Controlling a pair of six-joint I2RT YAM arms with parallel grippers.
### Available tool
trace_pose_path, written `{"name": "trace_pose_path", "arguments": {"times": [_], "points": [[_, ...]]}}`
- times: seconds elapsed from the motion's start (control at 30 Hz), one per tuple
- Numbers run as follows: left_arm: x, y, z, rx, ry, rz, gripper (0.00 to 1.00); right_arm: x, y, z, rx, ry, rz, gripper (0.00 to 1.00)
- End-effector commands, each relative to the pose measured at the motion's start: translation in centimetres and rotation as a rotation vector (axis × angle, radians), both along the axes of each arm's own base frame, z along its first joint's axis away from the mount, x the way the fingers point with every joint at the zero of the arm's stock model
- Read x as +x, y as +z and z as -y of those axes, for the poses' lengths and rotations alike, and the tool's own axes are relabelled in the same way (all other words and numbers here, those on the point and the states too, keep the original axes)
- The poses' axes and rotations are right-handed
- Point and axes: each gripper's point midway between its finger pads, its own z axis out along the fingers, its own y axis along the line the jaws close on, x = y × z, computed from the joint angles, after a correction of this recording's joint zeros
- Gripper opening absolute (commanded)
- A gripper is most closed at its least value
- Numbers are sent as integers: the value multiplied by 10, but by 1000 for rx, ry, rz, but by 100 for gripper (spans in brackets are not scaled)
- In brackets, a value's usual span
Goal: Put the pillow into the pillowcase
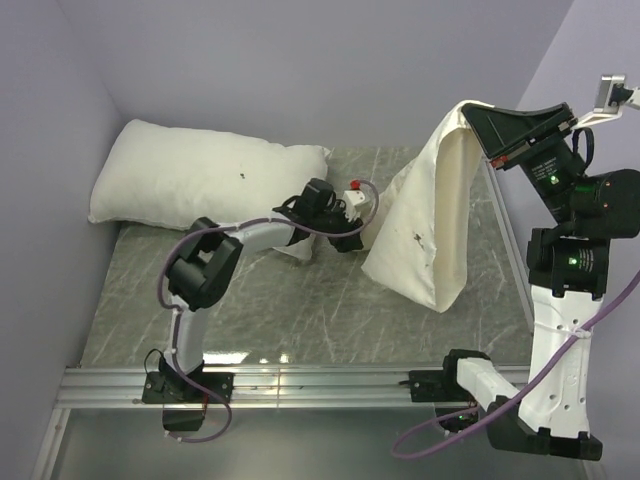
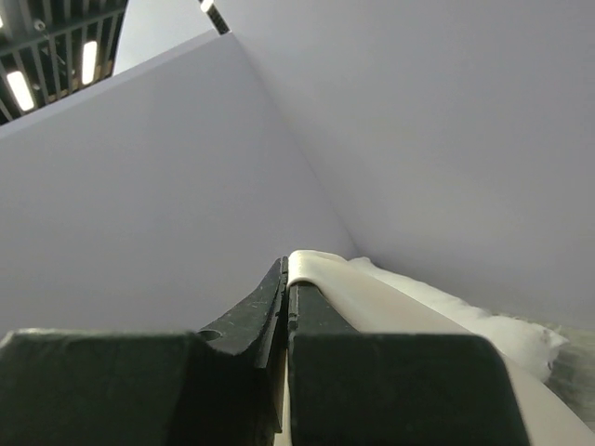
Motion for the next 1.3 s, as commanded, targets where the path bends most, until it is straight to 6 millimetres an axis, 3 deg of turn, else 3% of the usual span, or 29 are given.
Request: {"name": "trace_pose_path", "arguments": {"times": [0.0, 0.03, 0.07, 0.1, 0.13, 0.17, 0.2, 0.23, 0.27, 0.3, 0.33, 0.37, 0.43, 0.47, 0.53, 0.63, 0.7, 0.77, 0.9, 0.93, 1.0, 1.03, 1.1, 1.13, 1.17, 1.2, 1.23, 1.27], "points": [[58, 10, 8, 40, 149, 138, 52, -23, 19, 2, -52, -12, 83, 0], [66, 8, 0, 71, 173, 129, 39, -25, 19, 4, -66, -21, 84, 0], [72, 19, -5, 73, 187, 139, 15, -28, 18, 4, -89, -19, 87, 0], [79, 35, -12, 47, 214, 150, 5, -24, 16, 13, -117, -68, 91, 0], [96, 51, -32, 19, 276, 157, 0, -23, 13, 16, -136, -87, 86, 0], [102, 94, -43, -53, 311, 206, 0, -23, 8, 18, -163, -95, 74, 0], [107, 122, -51, -103, 340, 207, 0, -19, 4, 26, -186, -137, 69, 0], [112, 160, -73, -145, 373, 239, 0, -16, -8, 30, -231, -171, 56, 0], [113, 181, -84, -156, 395, 262, 0, -14, -13, 34, -252, -193, 51, 0], [116, 218, -92, -196, 420, 318, 0, -13, -20, 36, -302, -209, 65, 0], [122, 242, -111, -220, 465, 359, 0, -8, -34, 41, -322, -225, 32, 0], [117, 282, -126, -264, 497, 433, 0, -12, -40, 41, -352, -239, 35, 0], [118, 330, -155, -307, 586, 539, 0, -3, -64, 49, -413, -284, 7, 0], [112, 364, -174, -350, 643, 615, 0, -6, -69, 51, -441, -304, 12, 0], [107, 405, -211, -407, 753, 717, 0, -2, -85, 57, -513, -342, 12, 0], [110, 439, -265, -445, 935, 801, 0, -9, -94, 57, -596, -362, 48, 0], [102, 463, -289, -469, 992, 877, 0, -17, -100, 52, -648, -350, 84, 0], [96, 489, -305, -475, 1012, 958, 0, -21, -118, 45, -679, -296, 99, 0], [110, 492, -298, -476, 979, 959, 0, -13, -162, 40, -688, -197, 32, 0], [122, 483, -292, -473, 973, 942, 0, -7, -182, 43, -680, -176, -28, 0], [134, 480, -281, -482, 962, 935, 0, 1, -203, 48, -737, -170, -48, 0], [153, 460, -264, -464, 943, 900, 0, 4, -225, 51, -747, -141, -122, 0], [166, 456, -244, -473, 912, 898, 0, 5, -253, 59, -818, -139, -187, 0], [188, 427, -212, -449, 861, 852, 0, 6, -265, 62, -855, -123, -204, 0], [190, 436, -199, -464, 839, 880, 0, 3, -275, 63, -906, -100, -206, 0], [199, 428, -183, -465, 817, 874, 0, 3, -286, 70, -1016, -101, -170, 0], [222, 384, -144, -429, 765, 818, 0, -1, -304, 72, -1036, -81, -217, 0], [222, 397, -126, -447, 724, 870, 0, 0, -314, 78, -1069, -96, -240, 0]]}}
